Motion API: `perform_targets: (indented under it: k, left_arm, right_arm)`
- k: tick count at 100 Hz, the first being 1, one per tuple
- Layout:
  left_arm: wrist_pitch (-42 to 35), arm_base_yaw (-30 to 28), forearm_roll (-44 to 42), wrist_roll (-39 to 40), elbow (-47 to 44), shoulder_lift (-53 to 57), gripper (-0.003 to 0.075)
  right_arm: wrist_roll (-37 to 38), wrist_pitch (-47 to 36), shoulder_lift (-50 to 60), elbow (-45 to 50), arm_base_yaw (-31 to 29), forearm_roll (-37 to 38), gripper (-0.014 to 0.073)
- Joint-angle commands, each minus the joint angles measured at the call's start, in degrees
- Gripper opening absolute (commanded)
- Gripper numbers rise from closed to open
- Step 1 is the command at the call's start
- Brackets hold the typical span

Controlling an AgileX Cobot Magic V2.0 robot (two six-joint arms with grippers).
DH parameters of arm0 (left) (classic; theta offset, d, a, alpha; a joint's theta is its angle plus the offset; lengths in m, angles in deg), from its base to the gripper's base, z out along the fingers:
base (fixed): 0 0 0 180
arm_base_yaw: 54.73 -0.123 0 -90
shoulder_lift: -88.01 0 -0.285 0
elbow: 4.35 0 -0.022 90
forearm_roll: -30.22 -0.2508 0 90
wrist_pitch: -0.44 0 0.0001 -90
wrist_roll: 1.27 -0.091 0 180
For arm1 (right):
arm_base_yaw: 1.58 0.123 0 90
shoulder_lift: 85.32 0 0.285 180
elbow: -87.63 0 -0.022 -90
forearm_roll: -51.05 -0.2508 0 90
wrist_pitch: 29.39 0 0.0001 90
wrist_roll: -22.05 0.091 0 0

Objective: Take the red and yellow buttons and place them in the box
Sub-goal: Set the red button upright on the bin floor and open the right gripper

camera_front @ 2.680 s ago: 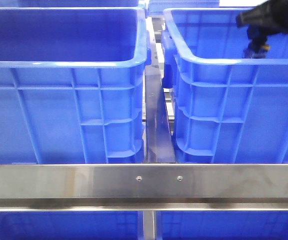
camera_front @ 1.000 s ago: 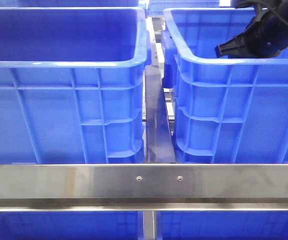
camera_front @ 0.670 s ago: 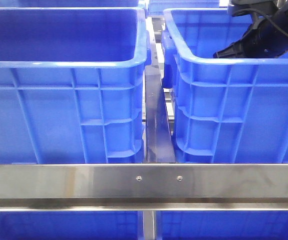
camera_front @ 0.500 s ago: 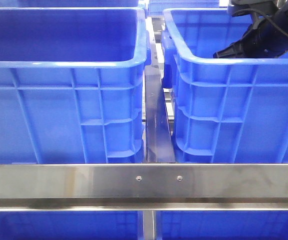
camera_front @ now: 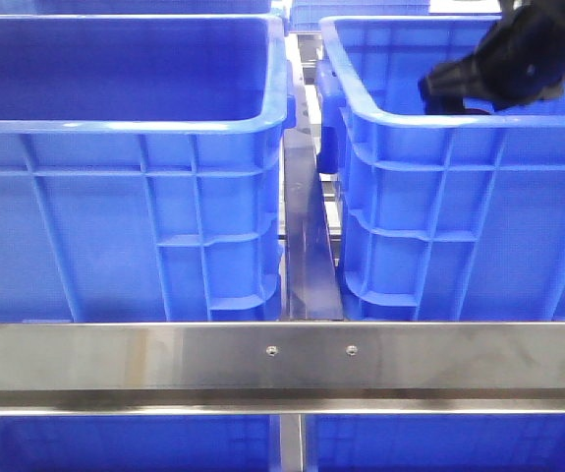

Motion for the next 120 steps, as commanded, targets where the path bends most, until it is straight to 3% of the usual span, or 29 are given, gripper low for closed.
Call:
perform_targets:
  k: [1,16,30,54,120]
  left_arm:
    - [-3.4,-0.1,0.5,0.5,1.6,0.0,-0.0019]
    - [-3.4,-0.1,0.5,0.5,1.6,0.0,-0.0019]
    - [-3.4,-0.1,0.5,0.5,1.6,0.0,-0.0019]
    - [-3.4,-0.1,0.6,0.5,1.6,0.0,-0.0019]
    - [-3.3,-0.1,1.0,0.5,1.6,0.0,-0.0019]
  right_arm:
    - [-0.4,4.2,6.1,-1.4,-1.3,-2.4,0.0594]
    - [0.4,13.4,11.1,-1.4,-4.8,-4.9,0.0594]
    - [1.9,16.6,16.5,-0.4,-8.8,-4.8,0.0594]
    - [2.0,13.8,28.0,7.3,-13.0,-1.9,0.0594]
    - [4.1,9.9,62.6,35.1,-13.0,-2.0,0.0593]
